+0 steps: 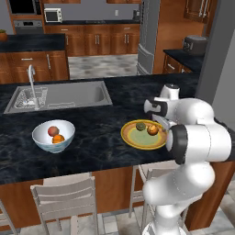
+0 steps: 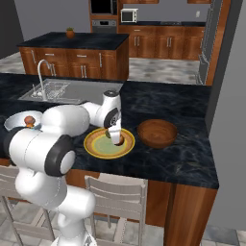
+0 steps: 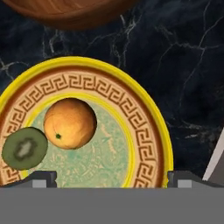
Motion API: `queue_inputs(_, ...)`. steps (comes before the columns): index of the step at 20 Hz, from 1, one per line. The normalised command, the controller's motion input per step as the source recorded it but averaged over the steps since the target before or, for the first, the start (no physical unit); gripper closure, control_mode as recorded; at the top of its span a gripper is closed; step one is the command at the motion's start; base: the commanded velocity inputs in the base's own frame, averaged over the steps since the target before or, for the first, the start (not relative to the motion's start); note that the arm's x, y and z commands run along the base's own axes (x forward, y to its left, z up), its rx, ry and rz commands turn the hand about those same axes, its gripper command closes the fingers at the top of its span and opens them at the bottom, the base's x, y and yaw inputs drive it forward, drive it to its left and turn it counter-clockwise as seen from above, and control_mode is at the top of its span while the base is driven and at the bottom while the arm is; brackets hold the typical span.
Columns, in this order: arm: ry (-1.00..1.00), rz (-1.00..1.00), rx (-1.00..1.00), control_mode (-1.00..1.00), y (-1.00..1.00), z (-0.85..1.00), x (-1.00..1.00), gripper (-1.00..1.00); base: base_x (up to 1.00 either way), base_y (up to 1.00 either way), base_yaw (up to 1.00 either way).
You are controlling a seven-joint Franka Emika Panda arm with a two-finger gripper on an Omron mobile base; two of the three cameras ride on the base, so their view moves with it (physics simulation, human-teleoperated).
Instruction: Take the fruits from the plate on the dining counter and place two fruits in each bowl.
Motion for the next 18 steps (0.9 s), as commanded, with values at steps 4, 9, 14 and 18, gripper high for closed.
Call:
queue_inputs(4,0.0,-0.08,0.14,-1.0,0.0,-0.14,0.27,-1.0,0.0,0.0,0.0)
queue_inputs(9,0.0,-0.04,0.0,-1.0,0.0,-0.11,0.33,-1.0,0.0,0.0,0.0)
queue_inputs(14,0.0,-0.01,-0.02,-1.0,0.0,-0.09,0.26,-1.0,0.0,0.0,0.0)
queue_inputs(18,0.0,0.0,-0.05,-1.0,0.0,-0.23,0.19,-1.0,0.0,0.0,0.0)
